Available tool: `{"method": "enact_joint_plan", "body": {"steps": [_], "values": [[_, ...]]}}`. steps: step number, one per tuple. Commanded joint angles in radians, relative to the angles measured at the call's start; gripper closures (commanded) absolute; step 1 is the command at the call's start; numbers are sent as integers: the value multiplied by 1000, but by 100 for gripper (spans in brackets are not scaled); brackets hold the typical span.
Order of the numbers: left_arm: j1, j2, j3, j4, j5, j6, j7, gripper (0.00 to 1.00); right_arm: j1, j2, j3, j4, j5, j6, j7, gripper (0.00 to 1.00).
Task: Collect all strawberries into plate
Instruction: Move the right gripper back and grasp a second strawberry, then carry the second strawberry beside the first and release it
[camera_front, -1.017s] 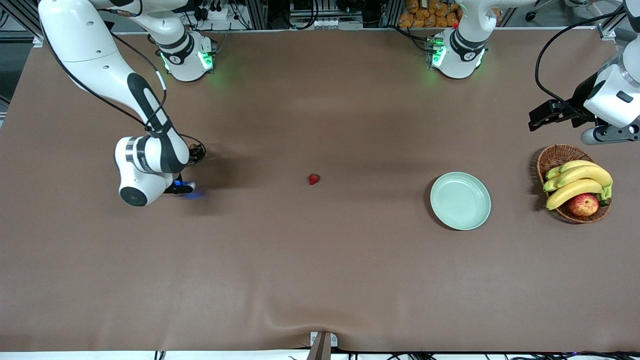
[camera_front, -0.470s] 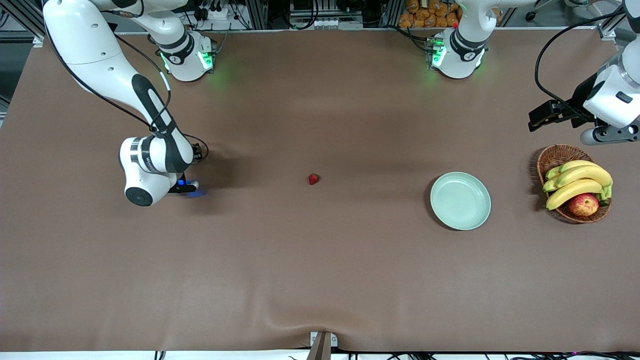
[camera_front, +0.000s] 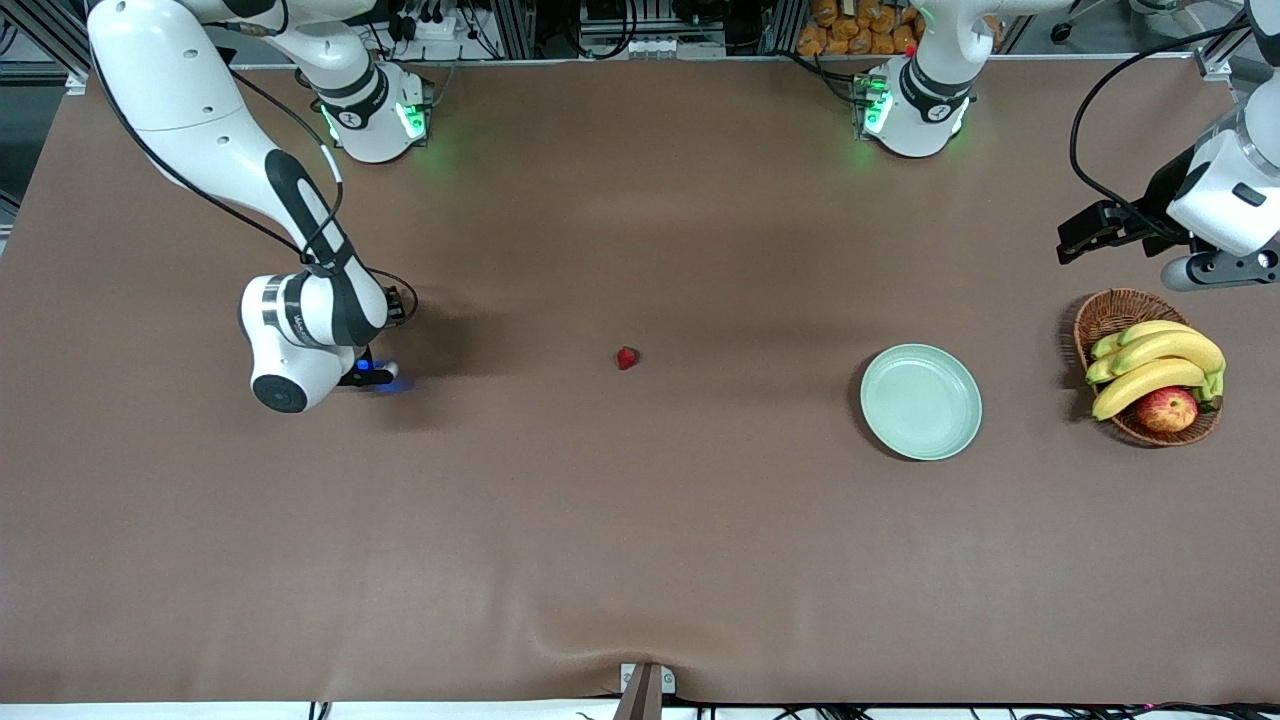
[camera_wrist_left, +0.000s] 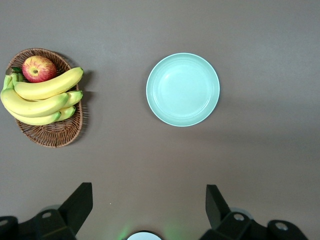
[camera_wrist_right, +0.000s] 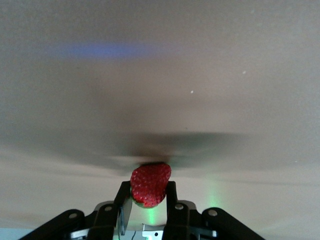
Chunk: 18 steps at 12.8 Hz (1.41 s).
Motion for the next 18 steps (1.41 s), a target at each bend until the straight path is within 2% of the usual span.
{"method": "enact_joint_plan", "body": {"steps": [1,4,5,9,14,18], "values": [[-1,-17,-2,-15,18,13,12,0,-4,-22,1,73,-4,15,1,87],[1,-17,-2,-15,20,13,12,0,30,-36,7,262,10,-26,1,88],[-1,-17,-2,-16,18,13,12,0,72,-31,7,303,55,-28,6,89],[1,-17,-2,-16,18,13,12,0,190,-11,6,334,396,-5,10,90],[1,-16,-2,-16,18,13,12,0,388,78,6,336,448,255,67,90],[2,-16,-2,-16,18,13,12,0,445,128,6,347,464,364,104,90]]}}
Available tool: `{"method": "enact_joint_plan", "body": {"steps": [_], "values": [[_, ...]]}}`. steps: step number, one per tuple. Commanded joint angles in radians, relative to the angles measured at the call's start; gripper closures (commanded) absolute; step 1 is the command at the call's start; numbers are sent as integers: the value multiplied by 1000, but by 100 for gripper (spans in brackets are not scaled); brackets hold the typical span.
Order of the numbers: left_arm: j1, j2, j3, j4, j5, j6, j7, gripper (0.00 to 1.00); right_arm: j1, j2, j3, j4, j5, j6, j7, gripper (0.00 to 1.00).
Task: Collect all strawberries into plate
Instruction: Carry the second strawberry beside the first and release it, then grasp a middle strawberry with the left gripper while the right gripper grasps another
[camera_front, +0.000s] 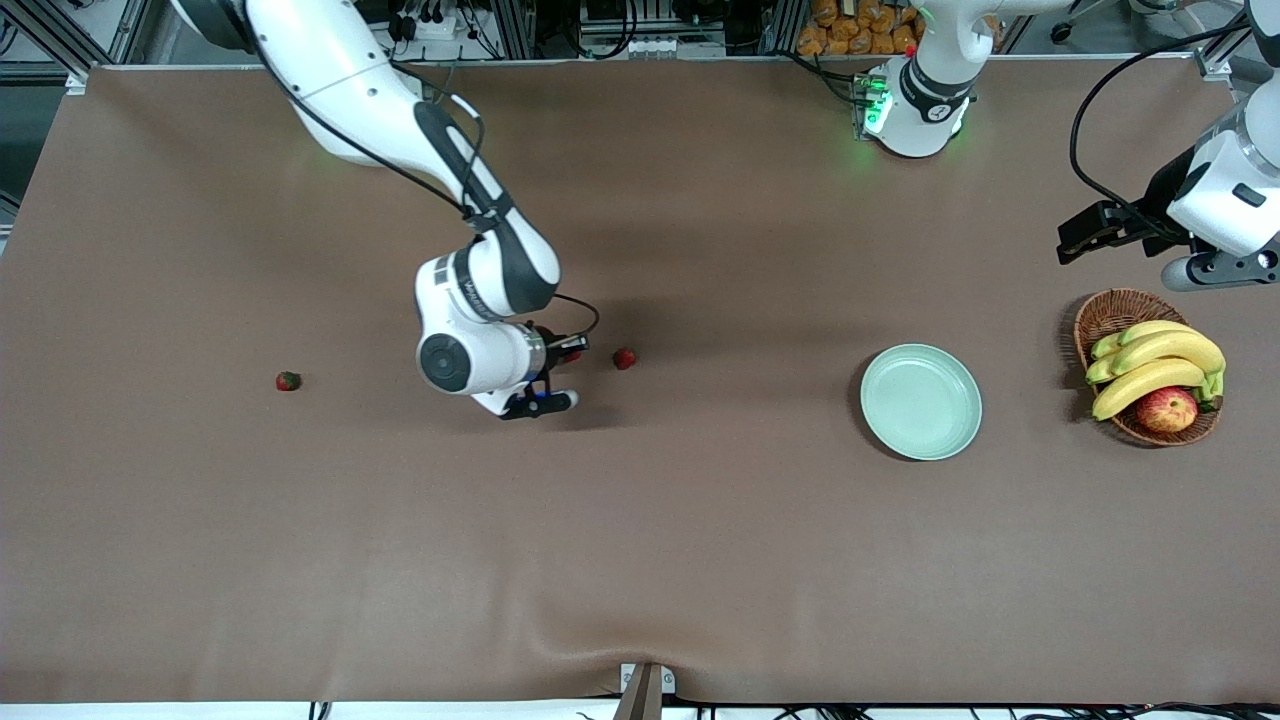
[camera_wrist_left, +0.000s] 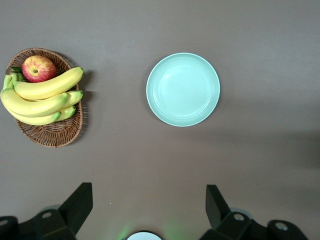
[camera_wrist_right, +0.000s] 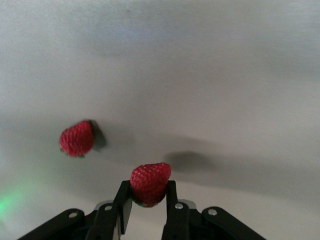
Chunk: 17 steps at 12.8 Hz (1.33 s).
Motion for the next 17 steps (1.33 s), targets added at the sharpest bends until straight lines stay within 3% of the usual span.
{"method": "enact_joint_plan", "body": {"steps": [1,2,4,5,8,11,14,17], "values": [[4,-16,-3,-15,18,12,12,0,17,30,-11,29,20,25,9,87],[5,-16,-3,-14,20,12,12,0,20,30,-11,29,20,27,9,75],[5,-16,-3,-15,18,12,12,0,10,26,-11,29,17,28,7,25],[5,-16,-3,-15,20,12,12,0,2,18,-14,43,12,27,1,13],[2,-11,-3,-14,18,16,12,0,-62,-22,-25,73,2,-19,-6,6],[-37,6,-3,-7,9,31,-18,0,-137,-72,-117,72,-24,-146,-9,0],[-148,78,-15,3,8,92,-174,0,-215,-95,-195,73,-196,-225,-63,0],[-307,234,-20,100,18,160,-433,0,-364,-99,-195,66,-374,-226,-231,0]]}}
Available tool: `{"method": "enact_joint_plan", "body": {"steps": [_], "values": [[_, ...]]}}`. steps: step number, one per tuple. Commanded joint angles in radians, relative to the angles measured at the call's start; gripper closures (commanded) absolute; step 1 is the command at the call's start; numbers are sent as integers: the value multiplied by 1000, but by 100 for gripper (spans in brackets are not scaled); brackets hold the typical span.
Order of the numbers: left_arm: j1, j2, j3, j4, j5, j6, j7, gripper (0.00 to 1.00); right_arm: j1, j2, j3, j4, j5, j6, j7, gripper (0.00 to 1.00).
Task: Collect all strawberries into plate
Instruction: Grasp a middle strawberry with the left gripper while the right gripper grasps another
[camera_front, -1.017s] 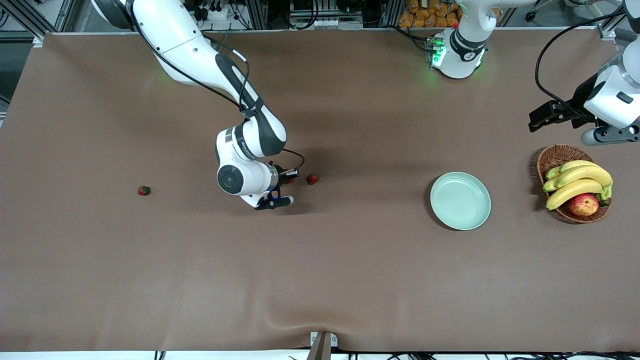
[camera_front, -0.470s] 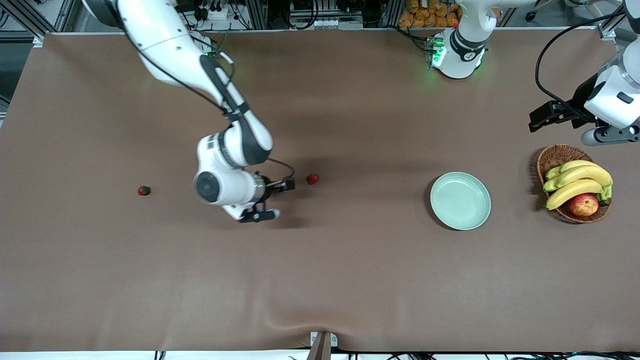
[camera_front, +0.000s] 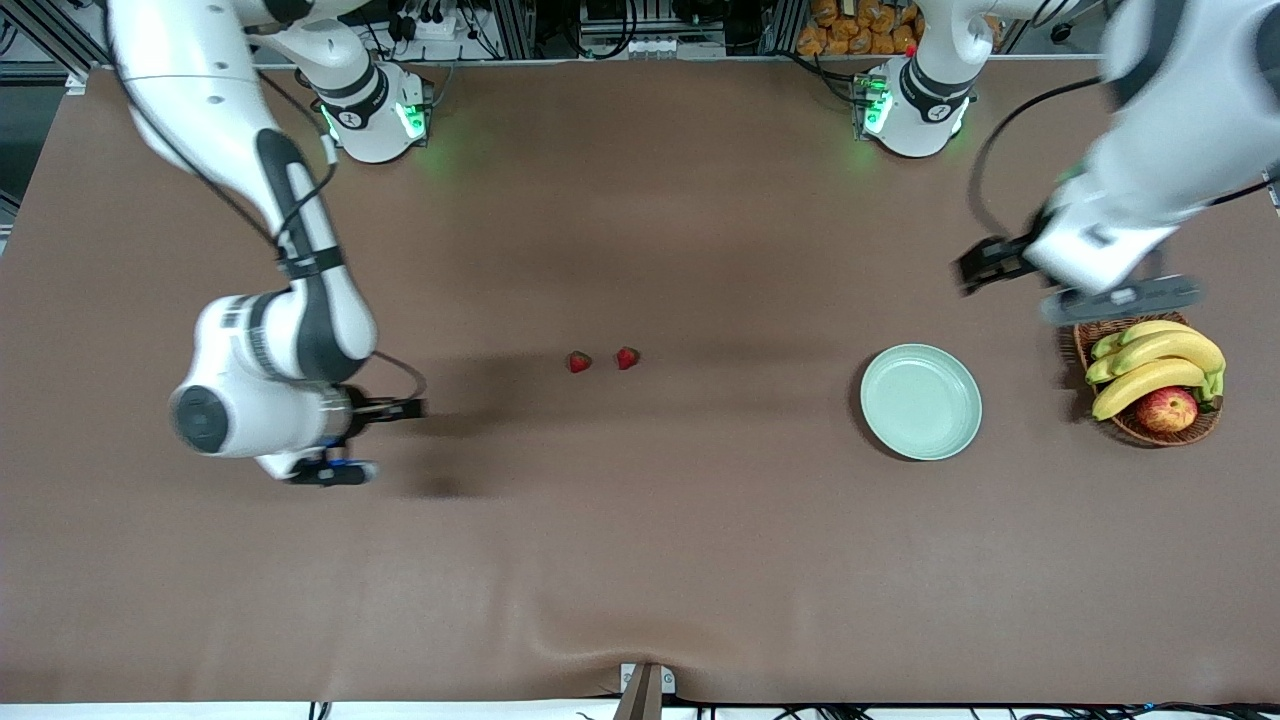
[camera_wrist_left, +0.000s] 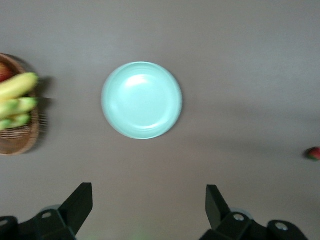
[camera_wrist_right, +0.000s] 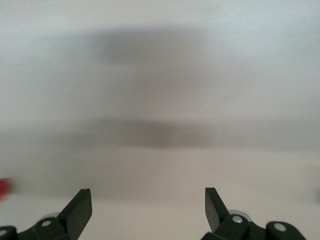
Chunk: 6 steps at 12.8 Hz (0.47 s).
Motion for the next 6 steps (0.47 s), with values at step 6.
{"method": "enact_joint_plan", "body": {"steps": [6], "values": [[-371,511,8,316,17,319,-554,0,-251,17,15,-41,-207,-10,-315,0]]}}
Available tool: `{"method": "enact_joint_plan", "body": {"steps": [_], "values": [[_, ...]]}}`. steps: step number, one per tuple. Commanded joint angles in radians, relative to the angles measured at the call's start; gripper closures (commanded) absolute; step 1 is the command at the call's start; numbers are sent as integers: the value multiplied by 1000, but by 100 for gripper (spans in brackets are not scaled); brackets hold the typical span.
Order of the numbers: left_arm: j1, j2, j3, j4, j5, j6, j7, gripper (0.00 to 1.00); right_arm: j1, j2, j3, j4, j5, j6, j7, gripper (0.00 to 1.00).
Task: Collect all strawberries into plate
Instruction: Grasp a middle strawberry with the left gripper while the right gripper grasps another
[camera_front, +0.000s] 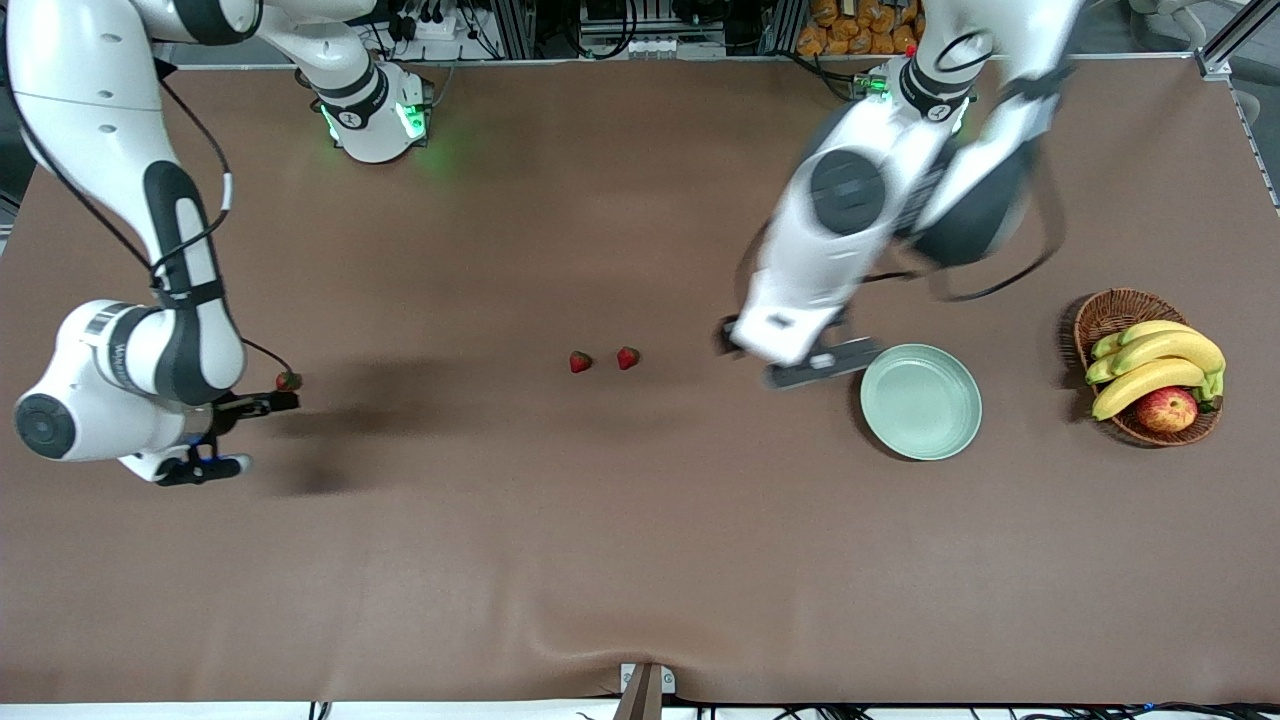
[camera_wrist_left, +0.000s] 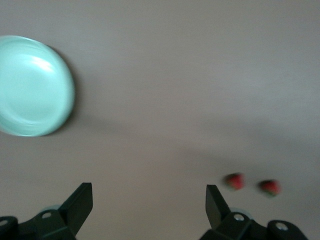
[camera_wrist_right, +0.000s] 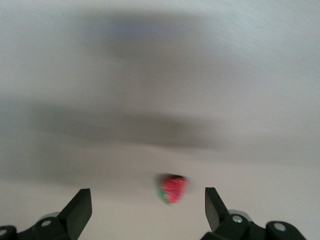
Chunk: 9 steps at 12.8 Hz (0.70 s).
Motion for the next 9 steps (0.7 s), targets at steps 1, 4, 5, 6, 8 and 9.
{"method": "enact_joint_plan", "body": {"steps": [1,4,5,6,8,9], "values": [[-73,154,13,94,15,143,-110,0,-14,9,18,-10,-68,-3,-17,0],[-141,269,19,97,17,278,-181,0,-14,42,20,-33,-68,7,-13,0],[-158,296,20,97,17,291,-186,0,-15,49,20,-34,-66,6,-13,0],[-173,321,20,97,15,294,-187,3,-14,53,20,-45,-66,4,-13,0],[-192,364,20,97,15,337,-190,4,-9,53,20,-71,-66,-2,-11,0],[-193,379,20,97,15,355,-195,5,-11,53,20,-79,-66,-2,-13,1]]}}
